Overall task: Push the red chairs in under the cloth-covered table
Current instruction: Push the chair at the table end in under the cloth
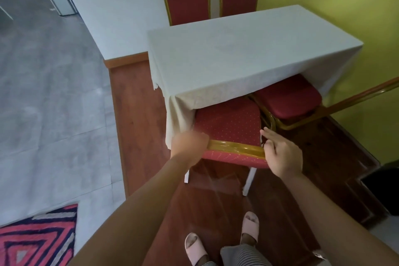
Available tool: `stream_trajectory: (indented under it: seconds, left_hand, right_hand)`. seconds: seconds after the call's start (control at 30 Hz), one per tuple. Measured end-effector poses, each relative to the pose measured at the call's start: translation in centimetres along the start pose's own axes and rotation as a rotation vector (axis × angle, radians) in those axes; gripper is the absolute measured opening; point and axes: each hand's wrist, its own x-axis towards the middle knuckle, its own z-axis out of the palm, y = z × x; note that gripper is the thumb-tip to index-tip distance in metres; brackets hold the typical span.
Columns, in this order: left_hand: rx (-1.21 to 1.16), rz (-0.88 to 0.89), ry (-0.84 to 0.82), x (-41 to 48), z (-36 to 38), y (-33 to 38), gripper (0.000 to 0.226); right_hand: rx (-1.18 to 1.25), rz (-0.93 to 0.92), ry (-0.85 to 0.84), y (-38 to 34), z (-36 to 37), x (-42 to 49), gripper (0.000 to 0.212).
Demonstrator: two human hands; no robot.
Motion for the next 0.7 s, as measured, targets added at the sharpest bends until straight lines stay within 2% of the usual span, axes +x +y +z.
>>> stream_trajectory:
  seconds: [0.17,0.3,0.5,0.7]
  left_hand:
    - [-0.064,0.018,-0.013,-0.2,0.0,1.2,0.025]
    - [-0.143,0.089,0.021,0.1,0.2,3.6,0.047]
    - [-0.175,0.178,0.019,1.1,1.7,6.6,0.049]
    - [-0.261,0.183,-0.121,3.1,2.5,5.7,0.054]
  right_hand:
    - [-0.007,-0.044,-0.041,1.5,-1.1,1.2,0.054]
    - [-0.065,0.017,-0.082,3.9,-2.5,2.9,0.053]
    - [-0.1,0.18,-0.078,6.9,-4.5,4.2,0.056]
    - [0.071,0.22,0.088,5.1,-1.8,2.3,0.048]
